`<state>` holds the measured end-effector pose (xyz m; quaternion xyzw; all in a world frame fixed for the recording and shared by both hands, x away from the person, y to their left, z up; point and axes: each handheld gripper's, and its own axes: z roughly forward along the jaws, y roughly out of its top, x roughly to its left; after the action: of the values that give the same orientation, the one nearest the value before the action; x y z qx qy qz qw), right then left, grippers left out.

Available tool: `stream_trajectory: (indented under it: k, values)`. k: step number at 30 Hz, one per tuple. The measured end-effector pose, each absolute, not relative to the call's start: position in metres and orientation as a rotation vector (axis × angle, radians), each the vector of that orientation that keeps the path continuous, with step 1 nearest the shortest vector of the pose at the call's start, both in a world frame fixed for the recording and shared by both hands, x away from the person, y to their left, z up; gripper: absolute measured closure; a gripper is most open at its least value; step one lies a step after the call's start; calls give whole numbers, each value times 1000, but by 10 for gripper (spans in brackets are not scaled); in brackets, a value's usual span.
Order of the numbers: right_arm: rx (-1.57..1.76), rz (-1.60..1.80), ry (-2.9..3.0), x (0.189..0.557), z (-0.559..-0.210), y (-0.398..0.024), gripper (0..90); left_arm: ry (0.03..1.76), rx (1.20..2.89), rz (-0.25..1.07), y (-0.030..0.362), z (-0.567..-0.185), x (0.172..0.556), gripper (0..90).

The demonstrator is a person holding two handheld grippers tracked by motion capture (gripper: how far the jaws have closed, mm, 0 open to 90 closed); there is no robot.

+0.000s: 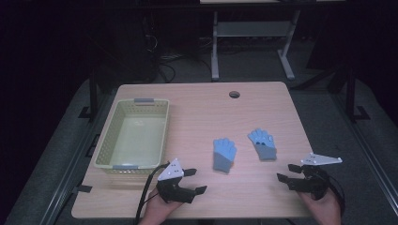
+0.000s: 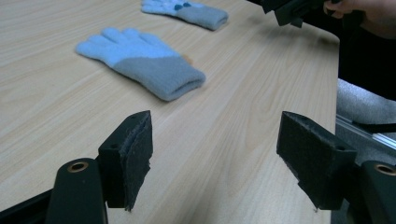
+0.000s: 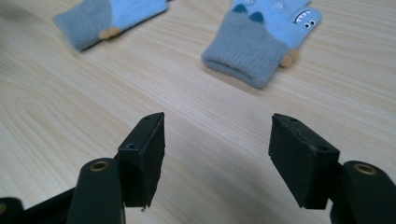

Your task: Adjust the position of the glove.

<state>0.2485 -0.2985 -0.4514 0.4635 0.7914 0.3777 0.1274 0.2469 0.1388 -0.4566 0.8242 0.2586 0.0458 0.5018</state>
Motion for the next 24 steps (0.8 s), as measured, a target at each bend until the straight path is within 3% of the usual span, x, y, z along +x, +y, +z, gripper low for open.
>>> stream_trajectory:
  k: [24]
  values:
    - [1326, 1026, 2371, 278, -439, -279, 349, 636, 1986, 96, 143, -460, 249, 265]
